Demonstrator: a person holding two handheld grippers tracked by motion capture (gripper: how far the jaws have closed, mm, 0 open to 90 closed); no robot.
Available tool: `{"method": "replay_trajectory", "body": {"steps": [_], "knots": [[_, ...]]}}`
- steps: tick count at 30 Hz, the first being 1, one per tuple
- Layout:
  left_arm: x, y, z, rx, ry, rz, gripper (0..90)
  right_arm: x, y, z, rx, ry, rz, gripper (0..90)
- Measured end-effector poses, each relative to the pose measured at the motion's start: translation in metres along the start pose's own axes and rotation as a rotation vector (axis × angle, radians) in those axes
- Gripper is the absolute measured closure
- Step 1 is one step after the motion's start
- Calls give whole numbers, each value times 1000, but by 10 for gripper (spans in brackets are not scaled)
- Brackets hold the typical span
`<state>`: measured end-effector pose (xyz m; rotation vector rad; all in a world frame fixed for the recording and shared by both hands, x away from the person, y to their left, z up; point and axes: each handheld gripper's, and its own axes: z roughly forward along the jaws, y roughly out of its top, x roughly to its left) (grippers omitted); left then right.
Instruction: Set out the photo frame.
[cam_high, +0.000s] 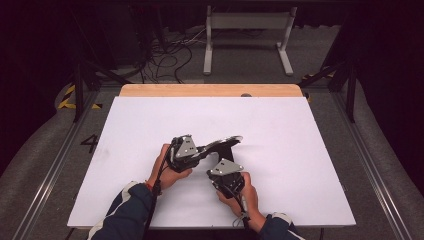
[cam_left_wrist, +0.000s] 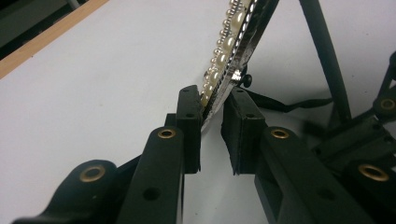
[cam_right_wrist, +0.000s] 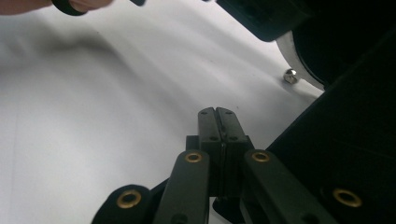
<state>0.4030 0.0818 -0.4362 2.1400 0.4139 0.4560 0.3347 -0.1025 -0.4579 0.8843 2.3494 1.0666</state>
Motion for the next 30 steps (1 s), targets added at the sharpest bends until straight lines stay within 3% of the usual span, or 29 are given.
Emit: {"method": "replay_trajectory", "body": {"steps": [9, 20, 23, 30], "knots": [[-2, 1, -2, 4, -20, 9, 790, -9, -5, -5, 7, 25, -13, 900], [1, 2, 6, -32, -34, -22, 747, -14, -3, -4, -14, 19, 17, 900], [0, 3, 3, -68, -41, -30, 736, -15, -4, -6, -15, 25, 33, 900], [-3, 3, 3, -77, -41, 0, 750, -18, -6, -9, -17, 28, 38, 900]]}}
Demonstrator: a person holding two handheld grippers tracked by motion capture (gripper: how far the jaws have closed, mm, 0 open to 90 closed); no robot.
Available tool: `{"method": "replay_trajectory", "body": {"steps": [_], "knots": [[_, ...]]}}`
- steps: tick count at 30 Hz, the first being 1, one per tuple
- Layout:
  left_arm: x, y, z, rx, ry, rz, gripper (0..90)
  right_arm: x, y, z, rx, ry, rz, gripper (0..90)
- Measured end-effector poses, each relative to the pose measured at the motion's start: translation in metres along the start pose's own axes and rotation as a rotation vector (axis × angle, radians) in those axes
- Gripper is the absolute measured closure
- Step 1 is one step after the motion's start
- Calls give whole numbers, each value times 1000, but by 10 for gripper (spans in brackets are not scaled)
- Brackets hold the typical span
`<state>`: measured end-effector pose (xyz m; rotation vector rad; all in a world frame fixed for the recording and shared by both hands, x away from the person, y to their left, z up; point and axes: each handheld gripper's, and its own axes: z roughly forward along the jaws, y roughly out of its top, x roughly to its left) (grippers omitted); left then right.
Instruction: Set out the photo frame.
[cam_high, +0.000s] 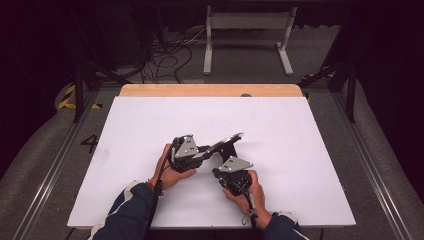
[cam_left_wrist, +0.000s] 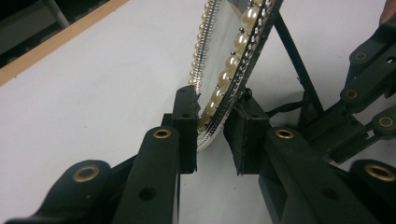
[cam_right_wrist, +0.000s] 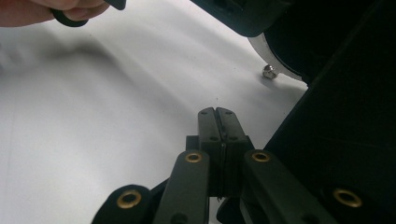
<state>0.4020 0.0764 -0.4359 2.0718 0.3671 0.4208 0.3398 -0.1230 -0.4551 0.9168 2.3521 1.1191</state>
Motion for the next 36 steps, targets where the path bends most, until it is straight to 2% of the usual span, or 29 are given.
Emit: {"method": "replay_trajectory", "body": {"steps": [4, 7, 9, 13, 15, 20, 24, 29, 32, 36], "knots": [[-2, 1, -1, 4, 5, 14, 758, -2, -1, -1, 2, 3, 0, 900], [-3, 0, -4, 5, -10, 25, 768, -4, -3, -4, -10, 16, 19, 900], [-6, 1, -6, 17, -7, 48, 771, -7, -4, -6, -6, 31, 21, 900], [-10, 2, -6, 16, -14, 50, 776, -10, -6, -9, -7, 32, 20, 900], [-13, 4, -7, 31, -10, 65, 779, -11, -8, -11, -7, 31, 18, 900], [-15, 5, -7, 32, -26, 62, 778, -16, -9, -14, -3, 41, 23, 900], [-19, 7, -8, 38, -23, 64, 776, -18, -12, -17, 0, 47, 32, 900], [-23, 8, -5, 36, -31, 72, 769, -20, -20, -24, -20, 13, 52, 900], [-24, 9, -4, 37, -33, 77, 766, -23, -23, -26, -17, 11, 60, 900], [-25, 10, -4, 33, -45, 62, 762, -24, -23, -27, -18, 5, 64, 900]]}}
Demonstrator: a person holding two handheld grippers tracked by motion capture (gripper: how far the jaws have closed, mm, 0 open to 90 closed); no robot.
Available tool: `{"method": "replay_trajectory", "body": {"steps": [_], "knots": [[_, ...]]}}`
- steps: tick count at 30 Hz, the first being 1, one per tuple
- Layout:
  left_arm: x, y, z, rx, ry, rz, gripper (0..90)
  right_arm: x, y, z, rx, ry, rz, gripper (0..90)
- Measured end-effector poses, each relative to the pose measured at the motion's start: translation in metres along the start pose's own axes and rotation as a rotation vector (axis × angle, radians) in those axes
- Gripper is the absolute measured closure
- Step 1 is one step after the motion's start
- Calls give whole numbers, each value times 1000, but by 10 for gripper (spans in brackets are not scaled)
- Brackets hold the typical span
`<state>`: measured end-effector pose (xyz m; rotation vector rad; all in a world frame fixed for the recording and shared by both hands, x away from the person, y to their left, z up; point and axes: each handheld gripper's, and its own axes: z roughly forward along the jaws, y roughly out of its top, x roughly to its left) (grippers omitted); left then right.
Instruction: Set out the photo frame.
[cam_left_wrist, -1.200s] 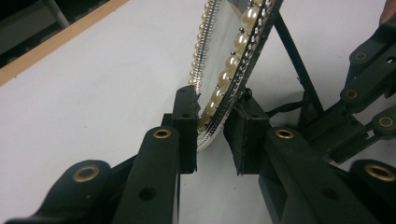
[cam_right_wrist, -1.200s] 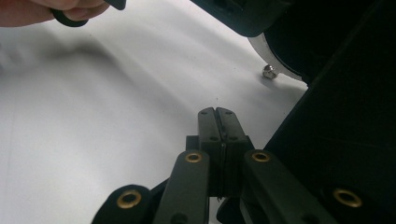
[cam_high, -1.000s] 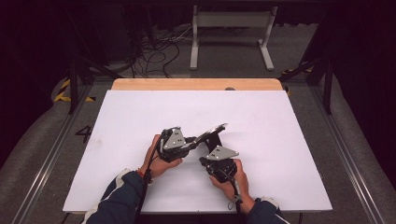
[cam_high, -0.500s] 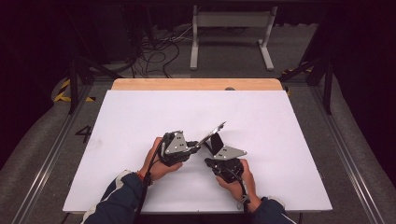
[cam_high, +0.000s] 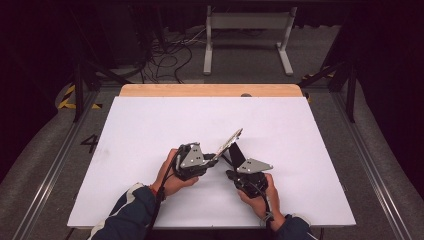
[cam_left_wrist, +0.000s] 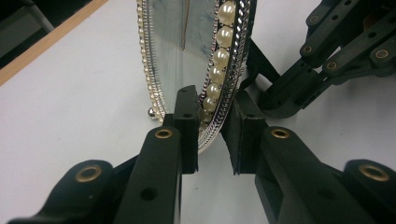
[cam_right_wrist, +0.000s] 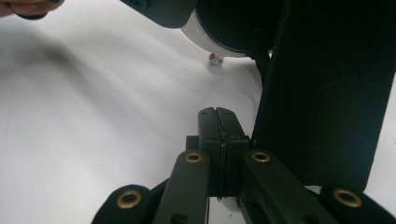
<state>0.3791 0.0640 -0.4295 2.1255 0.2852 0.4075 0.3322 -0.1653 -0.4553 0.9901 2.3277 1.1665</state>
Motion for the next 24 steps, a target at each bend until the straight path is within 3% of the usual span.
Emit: {"method": "replay_trajectory", "body": {"steps": [2, 11, 24], "knots": [[-1, 0, 1, -4, 1, -11, 758, -1, -1, -1, -9, 3, 24, 900], [-4, 1, 3, -19, -23, -32, 744, -7, -5, -5, -11, -8, -12, 900], [-3, 0, 6, -44, -52, -52, 724, -12, -6, -7, 3, -7, -2, 900]]}}
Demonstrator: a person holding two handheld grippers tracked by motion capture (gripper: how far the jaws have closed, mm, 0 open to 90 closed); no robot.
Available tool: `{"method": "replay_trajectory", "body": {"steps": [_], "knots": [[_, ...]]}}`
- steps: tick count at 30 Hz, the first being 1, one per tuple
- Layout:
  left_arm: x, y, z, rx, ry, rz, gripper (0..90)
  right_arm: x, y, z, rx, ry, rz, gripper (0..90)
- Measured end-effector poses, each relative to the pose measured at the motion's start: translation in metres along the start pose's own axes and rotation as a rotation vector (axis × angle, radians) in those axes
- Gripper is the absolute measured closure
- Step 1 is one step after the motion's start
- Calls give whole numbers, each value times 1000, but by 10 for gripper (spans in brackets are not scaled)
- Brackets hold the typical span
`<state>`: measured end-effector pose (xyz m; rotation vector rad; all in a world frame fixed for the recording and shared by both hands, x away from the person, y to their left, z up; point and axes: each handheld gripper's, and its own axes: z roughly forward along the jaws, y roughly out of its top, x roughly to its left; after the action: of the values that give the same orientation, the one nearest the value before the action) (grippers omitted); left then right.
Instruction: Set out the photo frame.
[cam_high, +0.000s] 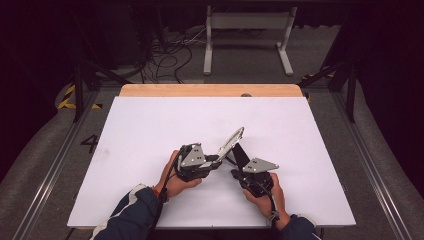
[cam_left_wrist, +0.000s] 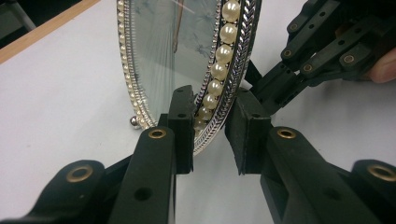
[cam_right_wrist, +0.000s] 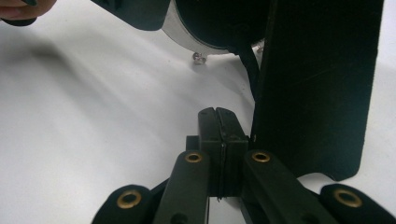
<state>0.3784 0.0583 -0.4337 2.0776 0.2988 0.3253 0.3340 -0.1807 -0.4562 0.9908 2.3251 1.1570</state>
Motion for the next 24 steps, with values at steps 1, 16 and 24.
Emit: {"method": "replay_trajectory", "body": {"steps": [1, 16, 24], "knots": [[0, 0, 0, -2, 2, 1, 724, -1, 0, 0, -2, 2, 6, 900], [0, 0, 5, -28, -16, 2, 715, -11, -1, -1, 10, 2, -3, 900], [0, -1, 6, -23, -19, 6, 680, -17, -2, -1, 0, -5, -5, 900]]}}
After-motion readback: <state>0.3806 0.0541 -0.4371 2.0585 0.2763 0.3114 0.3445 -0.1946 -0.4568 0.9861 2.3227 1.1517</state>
